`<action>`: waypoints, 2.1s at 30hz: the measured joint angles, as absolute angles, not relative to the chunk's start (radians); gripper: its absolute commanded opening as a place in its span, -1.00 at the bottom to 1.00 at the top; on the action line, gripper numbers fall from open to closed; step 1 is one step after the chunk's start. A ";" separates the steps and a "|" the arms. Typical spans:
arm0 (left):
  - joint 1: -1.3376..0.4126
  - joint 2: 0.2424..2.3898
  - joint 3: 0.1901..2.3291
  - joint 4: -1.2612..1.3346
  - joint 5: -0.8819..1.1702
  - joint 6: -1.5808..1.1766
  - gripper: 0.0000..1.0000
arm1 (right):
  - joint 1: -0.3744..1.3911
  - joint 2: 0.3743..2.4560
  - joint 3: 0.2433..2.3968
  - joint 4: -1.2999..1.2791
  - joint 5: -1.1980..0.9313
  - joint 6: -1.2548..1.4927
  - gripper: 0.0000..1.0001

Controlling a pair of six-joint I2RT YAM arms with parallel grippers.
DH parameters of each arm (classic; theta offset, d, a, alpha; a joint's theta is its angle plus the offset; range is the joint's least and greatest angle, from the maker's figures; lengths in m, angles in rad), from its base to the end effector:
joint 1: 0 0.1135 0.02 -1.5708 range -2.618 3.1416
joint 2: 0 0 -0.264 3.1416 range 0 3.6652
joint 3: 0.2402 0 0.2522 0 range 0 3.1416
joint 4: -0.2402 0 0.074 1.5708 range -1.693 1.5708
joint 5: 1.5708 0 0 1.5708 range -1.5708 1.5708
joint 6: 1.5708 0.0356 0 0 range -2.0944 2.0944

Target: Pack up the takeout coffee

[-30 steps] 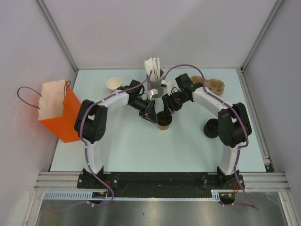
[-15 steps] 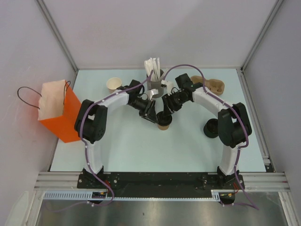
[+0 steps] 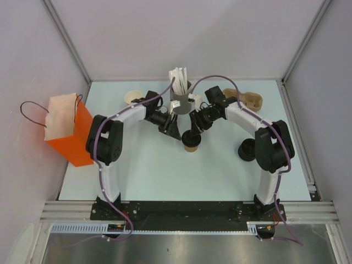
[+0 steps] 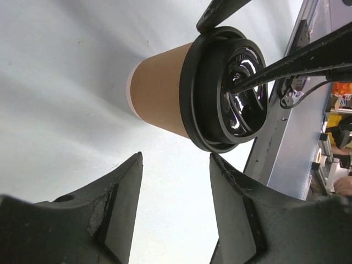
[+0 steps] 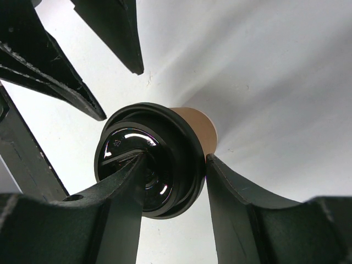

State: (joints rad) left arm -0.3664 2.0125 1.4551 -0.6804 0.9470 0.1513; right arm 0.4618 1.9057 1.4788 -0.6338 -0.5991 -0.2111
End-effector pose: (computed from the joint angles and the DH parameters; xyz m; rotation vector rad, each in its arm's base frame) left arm 0.3663 -0.1715 0.1839 0.8809 2.4532 -1.3698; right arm 0.3537 0.1985 0.2258 -1.0477 2.3665 0.8745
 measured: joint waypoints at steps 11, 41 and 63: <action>-0.428 1.754 1.188 -0.459 0.762 0.109 0.23 | 0.459 1.905 1.476 -0.630 -0.607 -0.210 0.00; -0.589 1.482 0.994 -0.138 0.410 0.163 0.36 | 0.436 1.906 1.461 -0.611 -0.653 -0.203 0.00; -0.722 1.319 0.953 -0.134 -0.245 0.660 0.29 | 0.436 1.907 1.461 -0.611 -0.653 -0.203 0.00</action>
State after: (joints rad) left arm -0.7216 1.3186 0.9535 -0.1345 -0.2455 0.6598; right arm 0.4362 1.9072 1.4609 -0.6109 -0.6533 -0.2031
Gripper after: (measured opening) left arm 0.648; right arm 0.503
